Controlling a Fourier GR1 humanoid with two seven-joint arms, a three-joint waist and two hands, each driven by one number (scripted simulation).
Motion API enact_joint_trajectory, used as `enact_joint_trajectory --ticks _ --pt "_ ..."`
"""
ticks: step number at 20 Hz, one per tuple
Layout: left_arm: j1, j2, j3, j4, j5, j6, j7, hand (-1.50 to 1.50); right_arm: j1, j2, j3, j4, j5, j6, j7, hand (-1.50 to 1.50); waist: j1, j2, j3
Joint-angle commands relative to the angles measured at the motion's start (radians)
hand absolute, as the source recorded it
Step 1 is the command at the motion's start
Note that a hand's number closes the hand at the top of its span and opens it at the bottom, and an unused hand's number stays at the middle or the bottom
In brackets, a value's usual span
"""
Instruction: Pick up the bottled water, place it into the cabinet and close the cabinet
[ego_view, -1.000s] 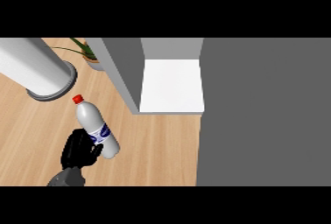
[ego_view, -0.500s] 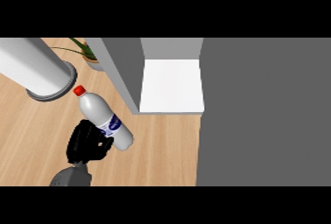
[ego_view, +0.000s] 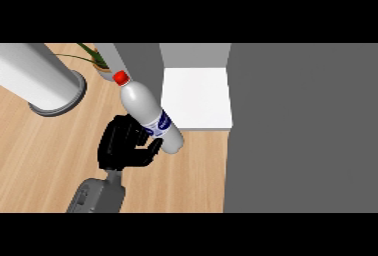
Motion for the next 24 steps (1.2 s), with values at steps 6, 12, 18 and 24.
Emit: enact_joint_trajectory --ticks 6,12,18,24 --pt "-0.343 -0.001 -0.081 0.184 0.029 0.266 0.022 1.50 -0.033 0.022 0.031 0.003 0.019 -0.044 0.021 -1.50 -0.014 0.004 -0.001" --pt "-0.467 -0.001 -0.080 0.238 -0.090 0.368 0.058 1.50 0.016 -0.007 0.033 0.031 0.015 0.009 -0.049 -1.50 -0.021 0.003 0.000" --pt "-0.551 0.000 -0.165 0.300 -0.126 0.507 0.056 1.50 -0.056 0.007 0.026 -0.001 -0.008 -0.037 0.037 -1.50 -0.032 0.007 0.000" --pt "-0.620 0.030 -0.146 0.378 -0.175 0.571 0.090 1.50 -0.072 -0.003 0.011 0.027 -0.036 -0.017 0.031 -1.50 -0.047 0.012 0.000"
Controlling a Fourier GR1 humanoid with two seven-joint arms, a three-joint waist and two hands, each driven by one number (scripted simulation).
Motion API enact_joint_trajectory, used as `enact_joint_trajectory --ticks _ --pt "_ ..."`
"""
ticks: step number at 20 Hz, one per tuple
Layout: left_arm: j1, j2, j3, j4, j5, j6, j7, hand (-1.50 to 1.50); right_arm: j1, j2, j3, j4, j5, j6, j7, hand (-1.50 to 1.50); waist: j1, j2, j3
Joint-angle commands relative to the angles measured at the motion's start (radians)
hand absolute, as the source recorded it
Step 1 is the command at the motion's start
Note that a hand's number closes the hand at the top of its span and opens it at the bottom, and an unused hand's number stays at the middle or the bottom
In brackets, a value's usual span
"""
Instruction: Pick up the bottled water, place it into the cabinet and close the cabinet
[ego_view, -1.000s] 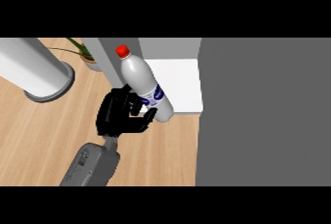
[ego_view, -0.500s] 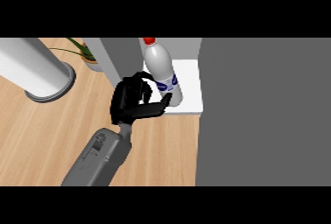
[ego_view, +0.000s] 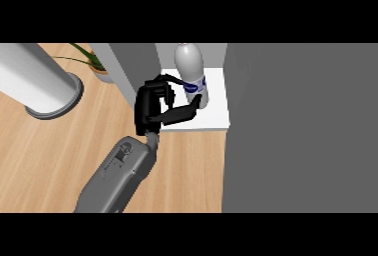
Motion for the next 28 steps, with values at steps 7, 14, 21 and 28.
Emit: enact_joint_trajectory --ticks 7,14,21,28 --pt "-0.466 0.017 0.132 0.532 -0.039 -0.078 -0.004 1.50 0.015 -0.006 0.019 0.002 -0.001 0.009 0.001 -1.50 -0.037 0.024 0.002" --pt "-0.487 0.004 0.201 0.763 -0.054 -0.055 -0.211 1.50 -0.021 -0.018 -0.002 0.037 0.002 0.021 -0.013 -1.50 -0.041 0.033 0.001" --pt "-0.566 0.034 0.173 0.915 -0.127 0.029 -0.209 1.50 0.023 -0.014 0.012 0.041 -0.008 0.040 -0.054 -1.50 -0.051 0.032 0.002" --pt "-0.585 0.073 0.189 0.985 -0.143 0.074 -0.245 -1.50 -0.029 -0.007 0.002 0.028 -0.007 0.011 -0.018 -1.50 -0.053 0.040 0.001"
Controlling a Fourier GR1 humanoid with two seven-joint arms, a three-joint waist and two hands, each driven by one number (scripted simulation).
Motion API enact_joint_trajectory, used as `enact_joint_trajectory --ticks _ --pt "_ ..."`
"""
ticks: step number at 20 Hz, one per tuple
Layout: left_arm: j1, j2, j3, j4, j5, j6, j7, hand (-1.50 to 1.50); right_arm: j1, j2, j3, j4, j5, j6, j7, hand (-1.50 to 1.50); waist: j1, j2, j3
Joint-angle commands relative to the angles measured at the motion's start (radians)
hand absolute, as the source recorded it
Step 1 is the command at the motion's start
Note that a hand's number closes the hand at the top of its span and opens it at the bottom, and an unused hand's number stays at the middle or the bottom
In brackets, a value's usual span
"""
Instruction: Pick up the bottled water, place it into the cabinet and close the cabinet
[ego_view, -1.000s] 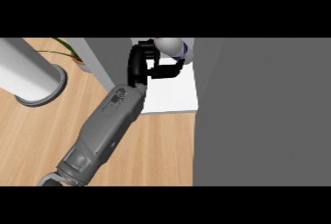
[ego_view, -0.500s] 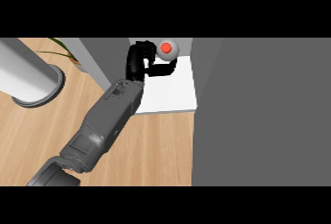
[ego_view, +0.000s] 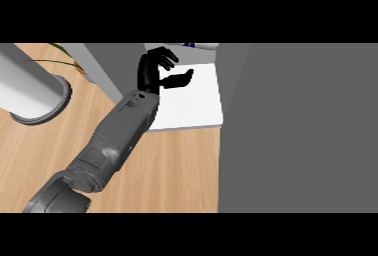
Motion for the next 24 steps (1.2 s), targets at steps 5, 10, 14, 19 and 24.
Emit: enact_joint_trajectory --ticks 5,10,14,19,24 --pt "-0.017 0.030 0.009 0.083 -0.022 0.029 -0.015 -1.50 0.007 -0.004 -0.009 0.047 0.008 0.025 -0.058 -1.50 -0.002 0.005 -0.002" --pt "-0.033 0.052 0.027 0.099 -0.012 0.013 0.002 -1.50 -0.054 0.002 -0.004 0.047 -0.001 0.003 0.002 -1.50 0.002 0.010 -0.003" --pt "0.047 0.081 0.056 0.064 0.011 -0.041 -0.103 -1.50 -0.003 0.023 0.044 0.014 0.050 -0.016 -0.023 -1.50 0.004 0.009 -0.004" --pt "0.041 0.047 0.102 0.001 0.051 -0.141 -0.185 -1.50 0.019 -0.025 -0.016 -0.002 -0.007 0.019 -0.025 -1.50 0.013 0.002 -0.003" --pt "0.075 0.017 0.152 -0.064 0.101 -0.259 -0.259 -1.50 0.021 -0.017 -0.008 -0.059 -0.002 -0.022 0.024 -1.50 0.044 -0.013 -0.003"
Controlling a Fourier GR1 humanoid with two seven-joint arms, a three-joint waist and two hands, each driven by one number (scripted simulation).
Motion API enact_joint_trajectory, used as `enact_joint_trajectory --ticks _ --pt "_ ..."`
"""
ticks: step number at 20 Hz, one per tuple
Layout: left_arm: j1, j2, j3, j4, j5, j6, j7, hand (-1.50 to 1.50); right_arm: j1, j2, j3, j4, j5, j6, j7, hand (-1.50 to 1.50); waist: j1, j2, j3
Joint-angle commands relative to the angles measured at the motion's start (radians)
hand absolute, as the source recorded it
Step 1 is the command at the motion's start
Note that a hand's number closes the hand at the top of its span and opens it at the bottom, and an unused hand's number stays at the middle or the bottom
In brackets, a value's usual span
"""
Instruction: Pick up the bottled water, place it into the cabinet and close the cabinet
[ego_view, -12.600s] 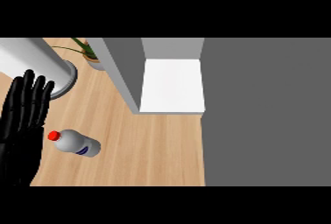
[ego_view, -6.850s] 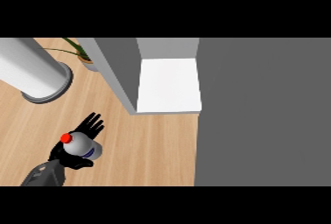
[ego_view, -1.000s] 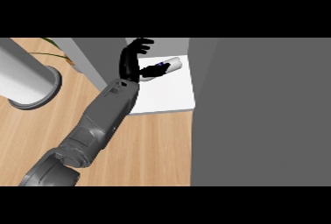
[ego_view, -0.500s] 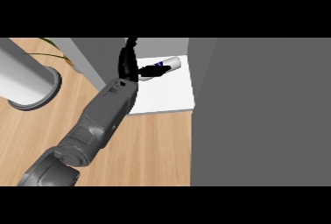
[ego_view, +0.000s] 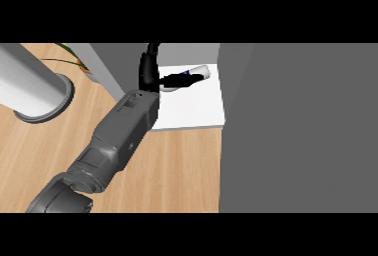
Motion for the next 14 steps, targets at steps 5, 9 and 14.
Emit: enact_joint_trajectory --ticks 5,9,14 --pt "0.098 0.034 0.026 -0.098 0.026 -0.178 -0.096 -1.50 -0.031 -0.002 -0.027 0.030 0.001 -0.013 -0.002 -1.50 0.053 -0.018 -0.002" --pt "0.143 0.038 0.001 -0.153 0.049 -0.227 -0.094 -1.50 0.026 0.028 0.042 0.039 0.069 -0.030 -0.046 -1.50 0.061 -0.025 -0.002" --pt "0.223 -0.013 -0.065 -0.265 0.076 -0.231 -0.100 -1.50 0.005 0.039 0.025 0.017 0.054 -0.065 -0.007 -1.50 0.094 -0.034 -0.001"
